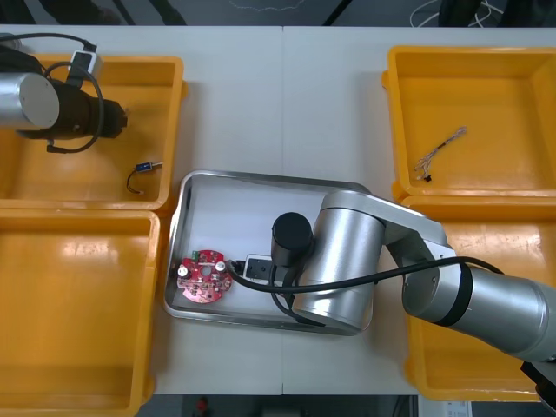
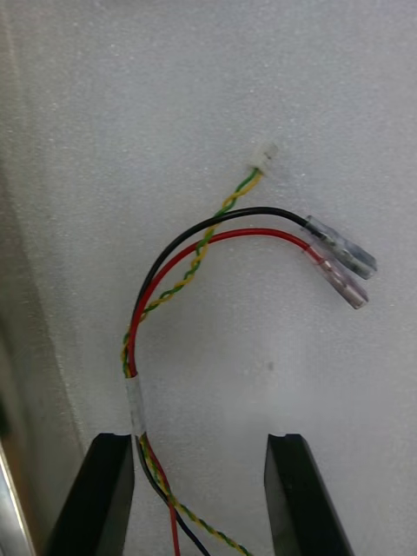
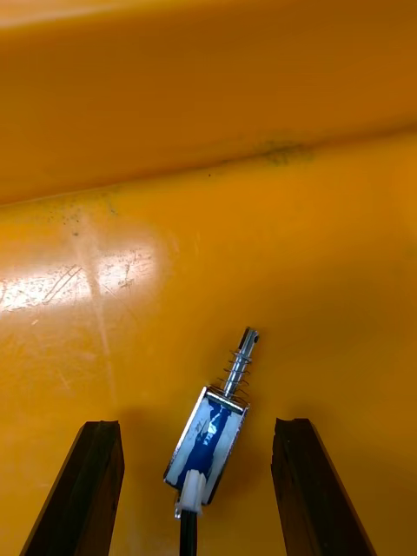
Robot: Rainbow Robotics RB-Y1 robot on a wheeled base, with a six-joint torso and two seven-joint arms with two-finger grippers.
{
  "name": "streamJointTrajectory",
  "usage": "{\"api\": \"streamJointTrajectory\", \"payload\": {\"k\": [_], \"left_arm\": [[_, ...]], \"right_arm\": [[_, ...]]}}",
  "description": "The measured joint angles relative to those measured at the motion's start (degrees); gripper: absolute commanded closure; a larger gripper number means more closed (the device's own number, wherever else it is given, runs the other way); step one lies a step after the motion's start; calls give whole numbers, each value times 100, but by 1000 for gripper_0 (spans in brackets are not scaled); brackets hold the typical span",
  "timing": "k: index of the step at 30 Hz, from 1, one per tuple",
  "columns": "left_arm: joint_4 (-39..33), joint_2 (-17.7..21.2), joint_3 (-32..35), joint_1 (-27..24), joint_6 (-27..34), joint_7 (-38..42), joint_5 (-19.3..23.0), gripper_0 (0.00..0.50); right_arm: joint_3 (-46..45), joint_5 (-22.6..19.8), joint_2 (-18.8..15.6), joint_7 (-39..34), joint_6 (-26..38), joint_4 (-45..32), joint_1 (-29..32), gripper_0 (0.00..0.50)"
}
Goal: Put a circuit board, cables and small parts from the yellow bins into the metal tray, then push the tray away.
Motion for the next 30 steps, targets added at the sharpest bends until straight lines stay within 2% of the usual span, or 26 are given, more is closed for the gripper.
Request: {"api": "streamJointTrajectory", "payload": {"k": [6, 7, 8, 9, 12, 19, 21, 30], "left_arm": [[126, -1, -227, -38, -231, 0, -1, 0], [133, -2, -227, -48, -231, 0, -2, 123], [141, -2, -227, -51, -231, 0, -4, 398], [148, -3, -227, -52, -231, -1, -4, 497], [154, -8, -227, -53, -229, -1, -5, 499], [158, -9, -218, -95, -9, -1, -5, 500], [141, -9, -162, -129, 258, -1, -9, 499], [-337, -28, 634, -142, 1720, -1, -285, 498]], "right_arm": [[-10, 124, 1, 0, 0, -21, 0, 0], [-20, 123, 1, 0, 1, -35, 0, 0], [-38, 120, 1, 0, 3, -46, 0, 0], [-71, 108, 3, 0, 11, -56, 0, 0], [-262, 36, 49, 0, 178, -83, 1, 0], [-1131, -21, 366, 0, 1124, -418, 7, 0], [-1430, -41, 445, 0, 1311, -536, 10, 0], [-2555, -194, 500, 0, 1324, -1109, 17, 0]]}}
